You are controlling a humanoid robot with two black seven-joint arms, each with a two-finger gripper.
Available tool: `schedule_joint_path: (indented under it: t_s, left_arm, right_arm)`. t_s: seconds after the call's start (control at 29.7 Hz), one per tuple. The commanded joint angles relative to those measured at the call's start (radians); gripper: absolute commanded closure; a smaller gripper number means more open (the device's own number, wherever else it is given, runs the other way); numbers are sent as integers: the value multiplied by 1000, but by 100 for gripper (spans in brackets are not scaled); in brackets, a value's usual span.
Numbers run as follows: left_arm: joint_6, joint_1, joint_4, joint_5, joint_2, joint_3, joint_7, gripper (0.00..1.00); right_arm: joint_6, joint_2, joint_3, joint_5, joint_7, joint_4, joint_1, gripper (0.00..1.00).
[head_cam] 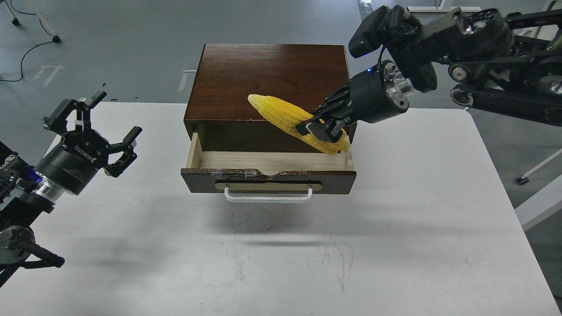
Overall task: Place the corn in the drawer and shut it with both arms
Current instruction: 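Lift the corn cob with the right gripper and carry it over the open drawer, then lower the corn cob into the drawer and open the right gripper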
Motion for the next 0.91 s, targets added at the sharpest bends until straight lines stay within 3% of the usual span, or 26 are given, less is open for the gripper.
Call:
schedule_joint_path:
  t_s: [0.0, 0.24, 0.34, 0.37, 0.44, 0.54, 0.88]
  left_arm:
    - [0, 0, 0, 0, 0, -2, 0, 2]
    - [0, 0, 0, -1, 0, -3, 0, 2]
    - [0, 0, -1, -1, 0, -3, 0, 2]
    - [0, 0, 0, 0, 0, -3, 0, 2]
    - [0, 0, 0, 0, 0, -3, 0, 2]
    - [0, 0, 0, 0, -1, -3, 0, 2]
    - [0, 0, 0, -1, 3, -5, 0, 2]
  right_arm:
    - [-21, 69, -25, -6, 0, -39, 0, 90]
    - [-44, 132, -64, -4, 0, -62, -8, 79]
    - [-45, 150, -67, -1, 0, -77, -9, 48]
    - [-47, 155, -67, 2, 0, -78, -9, 25]
    - [-53, 157, -65, 5, 0, -80, -9, 10]
    - [-62, 155, -64, 13, 0, -79, -9, 4]
    - [-62, 98, 5, 223, 0, -78, 9, 1]
